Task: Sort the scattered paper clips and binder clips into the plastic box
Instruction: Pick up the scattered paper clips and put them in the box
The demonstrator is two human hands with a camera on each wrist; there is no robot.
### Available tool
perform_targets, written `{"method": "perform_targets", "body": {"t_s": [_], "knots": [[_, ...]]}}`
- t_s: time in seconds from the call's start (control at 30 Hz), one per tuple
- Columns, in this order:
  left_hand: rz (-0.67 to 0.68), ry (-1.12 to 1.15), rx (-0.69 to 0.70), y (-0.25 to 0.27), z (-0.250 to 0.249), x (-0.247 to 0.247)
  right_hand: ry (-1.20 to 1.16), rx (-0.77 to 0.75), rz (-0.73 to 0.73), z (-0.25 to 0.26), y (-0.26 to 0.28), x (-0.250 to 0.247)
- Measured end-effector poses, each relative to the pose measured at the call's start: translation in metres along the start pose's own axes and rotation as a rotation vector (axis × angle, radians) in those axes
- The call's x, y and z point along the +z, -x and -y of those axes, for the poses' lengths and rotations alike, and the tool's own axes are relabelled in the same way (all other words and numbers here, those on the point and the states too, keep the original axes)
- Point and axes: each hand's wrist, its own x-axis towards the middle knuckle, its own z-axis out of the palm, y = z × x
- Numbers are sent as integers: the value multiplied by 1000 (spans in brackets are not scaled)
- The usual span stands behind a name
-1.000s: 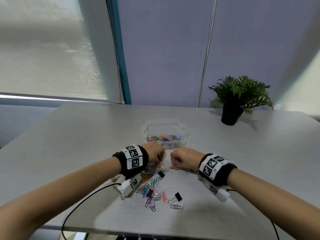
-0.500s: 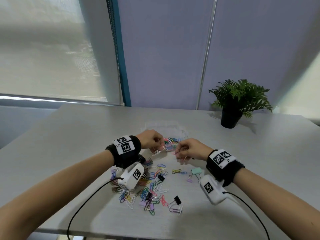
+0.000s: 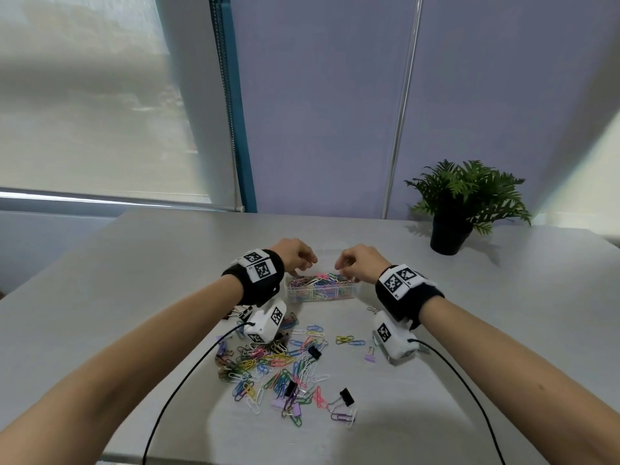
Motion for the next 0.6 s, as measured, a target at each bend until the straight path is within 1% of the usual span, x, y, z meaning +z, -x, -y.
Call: {"method": "perform_targets", "body": {"t_s": [0.07,0.1,0.17,0.23,0.3,0.33,0.4,0.43,0.53,0.6], "knots": [[-20,-33,36,6,0,0,90,-74,2,1,9,-3],[-32,-59,64,10,0,0,115,-117,26,1,15,-3],[-32,-152,137,20,-3,3,174,-194,120,2,28,0],[41,-234,193,29,-8,11,267,-233,256,3,40,9],[175,-325,214,36,-12,25,357,-217,392,2,47,19],[245,-390,214,37,-13,33,426,-207,436,1,49,23],[337,-521,209,36,-11,49,549,-197,454,-3,50,30],[339,-576,221,36,-9,56,564,-199,443,-4,51,33],[242,-649,258,36,-8,66,504,-232,387,-6,57,37],[215,-658,274,35,-9,67,471,-249,372,-9,61,38]]}}
